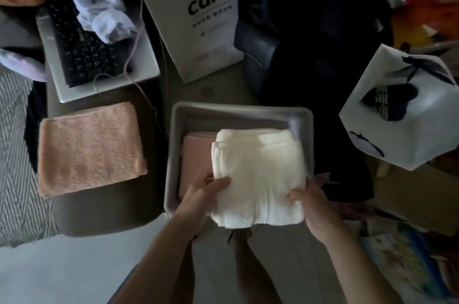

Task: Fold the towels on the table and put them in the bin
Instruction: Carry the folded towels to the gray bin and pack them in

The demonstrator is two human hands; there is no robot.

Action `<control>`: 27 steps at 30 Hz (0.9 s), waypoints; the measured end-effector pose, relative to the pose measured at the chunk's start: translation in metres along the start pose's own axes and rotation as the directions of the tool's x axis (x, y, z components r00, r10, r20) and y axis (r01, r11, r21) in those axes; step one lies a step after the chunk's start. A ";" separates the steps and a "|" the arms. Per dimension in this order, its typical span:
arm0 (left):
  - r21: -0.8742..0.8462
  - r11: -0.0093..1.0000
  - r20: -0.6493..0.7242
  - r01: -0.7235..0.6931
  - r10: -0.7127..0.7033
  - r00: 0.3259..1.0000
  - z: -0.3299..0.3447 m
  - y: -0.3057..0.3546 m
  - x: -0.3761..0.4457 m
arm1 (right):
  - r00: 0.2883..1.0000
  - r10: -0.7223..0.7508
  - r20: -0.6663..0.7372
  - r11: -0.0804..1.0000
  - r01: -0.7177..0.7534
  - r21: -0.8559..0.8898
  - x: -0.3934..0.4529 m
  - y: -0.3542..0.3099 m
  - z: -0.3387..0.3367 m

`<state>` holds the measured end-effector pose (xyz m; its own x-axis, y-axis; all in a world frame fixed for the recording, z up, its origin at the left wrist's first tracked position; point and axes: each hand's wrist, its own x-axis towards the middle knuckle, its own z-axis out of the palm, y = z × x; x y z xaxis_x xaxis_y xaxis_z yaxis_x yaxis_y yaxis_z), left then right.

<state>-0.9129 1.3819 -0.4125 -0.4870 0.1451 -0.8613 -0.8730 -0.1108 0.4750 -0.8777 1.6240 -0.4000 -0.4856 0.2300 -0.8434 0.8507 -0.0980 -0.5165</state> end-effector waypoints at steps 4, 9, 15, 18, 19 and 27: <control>0.092 0.995 -0.040 -0.031 0.035 0.999 0.043 -0.018 0.053 | 0.995 -0.048 -0.087 0.979 0.030 -0.201 0.047 0.009 -0.022; 0.440 0.898 -0.182 0.014 0.074 0.981 0.063 -0.053 0.085 | 0.983 -0.160 -0.093 0.838 0.086 -0.538 0.061 0.033 0.005; 0.652 0.755 -0.154 -0.063 0.214 0.965 0.074 -0.053 0.078 | 0.943 -0.329 0.053 0.684 0.277 -0.675 0.053 0.041 0.028; 0.653 0.738 -0.033 -0.171 0.254 0.967 0.074 -0.054 0.081 | 0.894 -0.440 0.090 0.701 0.404 -0.588 0.060 0.033 0.045; 0.661 0.725 -0.004 -0.194 0.262 0.965 0.073 -0.056 0.082 | 0.895 -0.442 0.062 0.730 0.399 -0.555 0.067 0.031 0.049; 0.657 0.733 0.112 -0.178 0.138 0.984 0.056 -0.055 0.096 | 0.897 -0.411 -0.161 0.725 0.215 -0.654 0.113 0.037 0.075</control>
<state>-0.9130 1.4569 -0.5107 -0.6030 0.2380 -0.7614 -0.5702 0.5390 0.6200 -0.9167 1.5734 -0.5255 -0.7530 0.4029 -0.5202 0.6443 0.6120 -0.4586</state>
